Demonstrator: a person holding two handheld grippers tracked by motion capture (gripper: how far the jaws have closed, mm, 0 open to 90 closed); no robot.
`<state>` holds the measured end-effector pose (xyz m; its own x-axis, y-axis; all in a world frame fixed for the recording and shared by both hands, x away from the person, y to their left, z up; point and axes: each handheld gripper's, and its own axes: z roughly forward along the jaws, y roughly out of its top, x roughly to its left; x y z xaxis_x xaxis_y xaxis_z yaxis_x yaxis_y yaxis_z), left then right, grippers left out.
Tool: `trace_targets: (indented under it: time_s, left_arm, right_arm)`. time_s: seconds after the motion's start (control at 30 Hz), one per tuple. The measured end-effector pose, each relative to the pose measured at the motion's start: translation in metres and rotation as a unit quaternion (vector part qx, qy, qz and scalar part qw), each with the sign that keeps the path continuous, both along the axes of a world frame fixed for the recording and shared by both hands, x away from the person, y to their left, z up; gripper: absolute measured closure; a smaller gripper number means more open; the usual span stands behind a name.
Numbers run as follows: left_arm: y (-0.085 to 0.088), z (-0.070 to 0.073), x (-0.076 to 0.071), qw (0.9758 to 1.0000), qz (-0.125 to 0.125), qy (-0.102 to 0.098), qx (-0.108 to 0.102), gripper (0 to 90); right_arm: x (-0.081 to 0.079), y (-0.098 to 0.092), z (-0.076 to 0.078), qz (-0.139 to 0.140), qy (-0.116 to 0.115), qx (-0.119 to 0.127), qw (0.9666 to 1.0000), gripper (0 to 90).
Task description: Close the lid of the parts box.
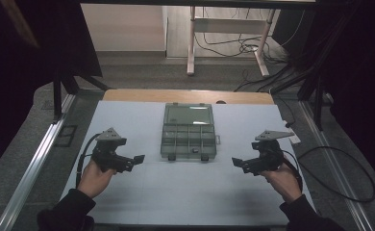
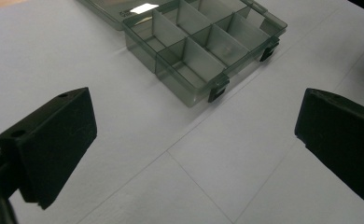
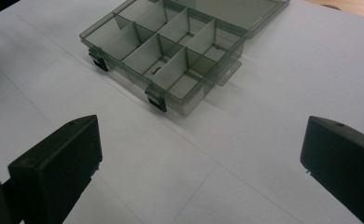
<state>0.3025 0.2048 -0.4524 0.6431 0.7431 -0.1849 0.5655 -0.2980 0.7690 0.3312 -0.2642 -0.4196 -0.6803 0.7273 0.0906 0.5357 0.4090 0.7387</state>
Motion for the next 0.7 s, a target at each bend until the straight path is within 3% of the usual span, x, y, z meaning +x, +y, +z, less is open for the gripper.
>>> trace_targets:
  time_s: [0.57,0.7]
  left_arm:
    - [-0.019,0.002,0.021,1.0000,-0.002,-0.002,0.001,0.0]
    - [-0.024,0.002,0.026,0.9999,-0.004,-0.001,0.010,0.0]
  right_arm:
    - [0.019,0.010,-0.003,0.012,0.002,0.004,0.9999,0.0]
    - [0.024,0.010,-0.006,0.012,0.009,0.007,0.9999,0.0]
